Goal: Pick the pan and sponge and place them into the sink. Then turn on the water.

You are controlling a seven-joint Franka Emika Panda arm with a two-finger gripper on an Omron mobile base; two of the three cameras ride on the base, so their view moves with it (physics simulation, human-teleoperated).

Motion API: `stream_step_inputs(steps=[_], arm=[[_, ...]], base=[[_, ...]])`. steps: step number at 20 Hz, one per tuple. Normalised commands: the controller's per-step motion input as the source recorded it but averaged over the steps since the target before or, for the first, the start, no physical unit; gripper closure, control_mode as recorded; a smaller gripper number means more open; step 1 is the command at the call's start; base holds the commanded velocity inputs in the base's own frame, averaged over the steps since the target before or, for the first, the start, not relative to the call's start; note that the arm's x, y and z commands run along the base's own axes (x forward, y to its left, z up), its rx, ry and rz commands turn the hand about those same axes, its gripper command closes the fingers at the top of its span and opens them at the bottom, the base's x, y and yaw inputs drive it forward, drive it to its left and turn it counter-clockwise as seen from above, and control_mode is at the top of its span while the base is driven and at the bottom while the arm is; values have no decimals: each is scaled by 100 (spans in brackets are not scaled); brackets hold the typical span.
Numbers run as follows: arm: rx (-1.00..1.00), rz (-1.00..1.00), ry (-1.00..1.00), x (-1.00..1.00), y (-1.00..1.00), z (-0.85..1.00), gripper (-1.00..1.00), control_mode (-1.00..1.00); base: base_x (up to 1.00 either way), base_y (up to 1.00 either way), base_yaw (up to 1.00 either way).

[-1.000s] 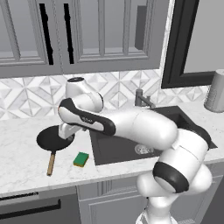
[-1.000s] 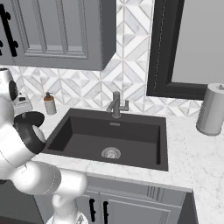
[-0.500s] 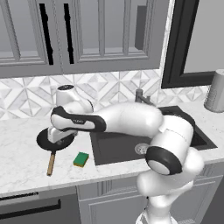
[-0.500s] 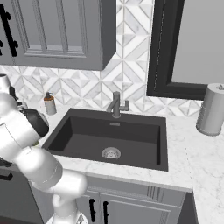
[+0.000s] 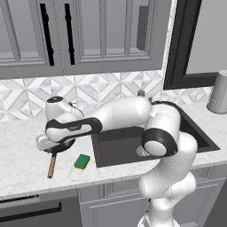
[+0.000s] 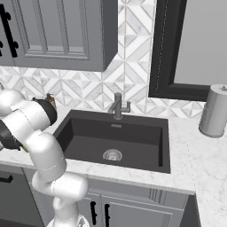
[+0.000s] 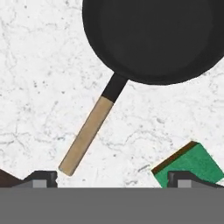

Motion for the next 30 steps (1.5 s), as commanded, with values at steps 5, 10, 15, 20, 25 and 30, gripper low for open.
stream_step_inputs(steps=[5, 10, 15, 20, 25, 30], arm=[[0, -18, 2, 15, 22, -38, -100, -100], [0, -16, 5, 20, 1, -35, -100, -100], [0, -15, 5, 13, 4, -34, -100, -100], [0, -13, 4, 14, 3, -35, -100, -100], [0, -11, 3, 14, 1, -32, -100, -100], [0, -9, 1, 11, 0, -25, -100, -100]], base=[[0, 0, 0], [0, 0, 0], [0, 0, 0], [0, 0, 0], [0, 0, 0], [0, 0, 0]])
